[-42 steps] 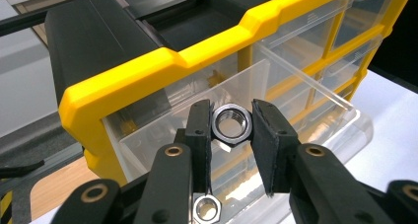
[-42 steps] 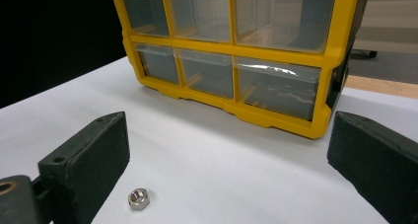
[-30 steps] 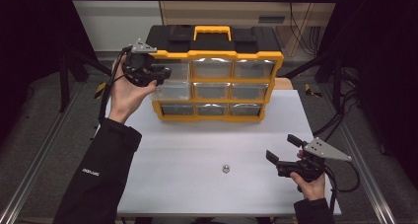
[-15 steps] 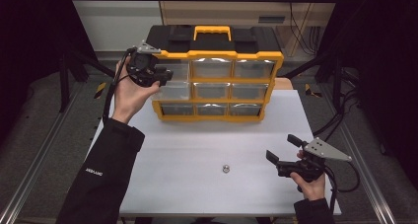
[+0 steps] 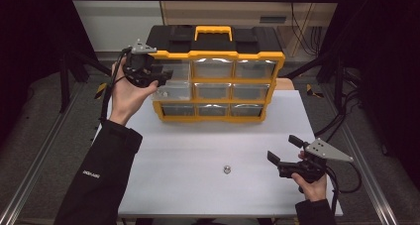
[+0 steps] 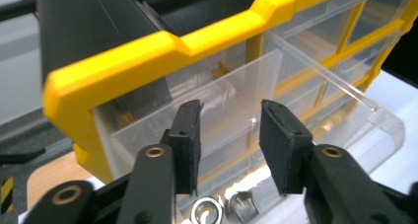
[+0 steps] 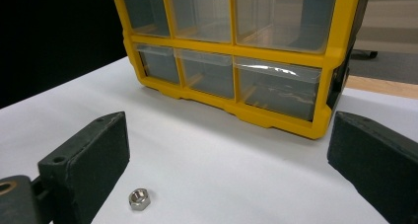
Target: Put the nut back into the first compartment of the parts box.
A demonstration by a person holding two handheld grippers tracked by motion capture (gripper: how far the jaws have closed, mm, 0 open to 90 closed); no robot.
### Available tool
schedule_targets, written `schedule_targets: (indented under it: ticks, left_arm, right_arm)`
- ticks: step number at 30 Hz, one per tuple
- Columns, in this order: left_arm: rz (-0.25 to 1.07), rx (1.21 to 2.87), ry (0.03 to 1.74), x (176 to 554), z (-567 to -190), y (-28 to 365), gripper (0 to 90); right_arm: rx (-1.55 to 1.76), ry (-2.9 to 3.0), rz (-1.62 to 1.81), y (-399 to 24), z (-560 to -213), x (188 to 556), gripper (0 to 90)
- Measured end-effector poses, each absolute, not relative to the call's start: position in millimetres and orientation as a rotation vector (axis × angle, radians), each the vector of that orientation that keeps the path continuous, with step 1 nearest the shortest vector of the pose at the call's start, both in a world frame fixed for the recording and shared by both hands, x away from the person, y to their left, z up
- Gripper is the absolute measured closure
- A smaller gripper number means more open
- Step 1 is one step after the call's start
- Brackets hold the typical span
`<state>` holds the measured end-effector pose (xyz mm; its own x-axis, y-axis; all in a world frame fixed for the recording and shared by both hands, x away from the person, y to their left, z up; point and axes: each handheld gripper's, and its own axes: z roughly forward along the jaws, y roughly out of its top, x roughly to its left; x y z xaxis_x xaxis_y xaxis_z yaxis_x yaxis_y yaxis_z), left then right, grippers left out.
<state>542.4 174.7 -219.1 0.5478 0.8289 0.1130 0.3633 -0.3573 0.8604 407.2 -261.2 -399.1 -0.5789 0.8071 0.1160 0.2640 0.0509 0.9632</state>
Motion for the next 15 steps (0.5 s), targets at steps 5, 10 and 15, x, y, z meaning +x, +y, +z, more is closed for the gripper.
schedule_targets:
  ticks: [5, 10, 15]
  left_arm:
    - [0.690, 1.898, 0.940, 531, -216, 180, 45.6]
    - [0.680, 1.855, 0.900, 520, -214, 188, 32.9]
    - [0.668, 1.837, 0.849, 508, -216, 192, 18.9]
  right_arm:
    - [1.076, 1.871, 1.553, -261, -399, 407, 2.9]
    - [1.075, 1.868, 1.552, -261, -399, 407, 2.9]
    - [1.074, 1.869, 1.553, -262, -399, 407, 2.8]
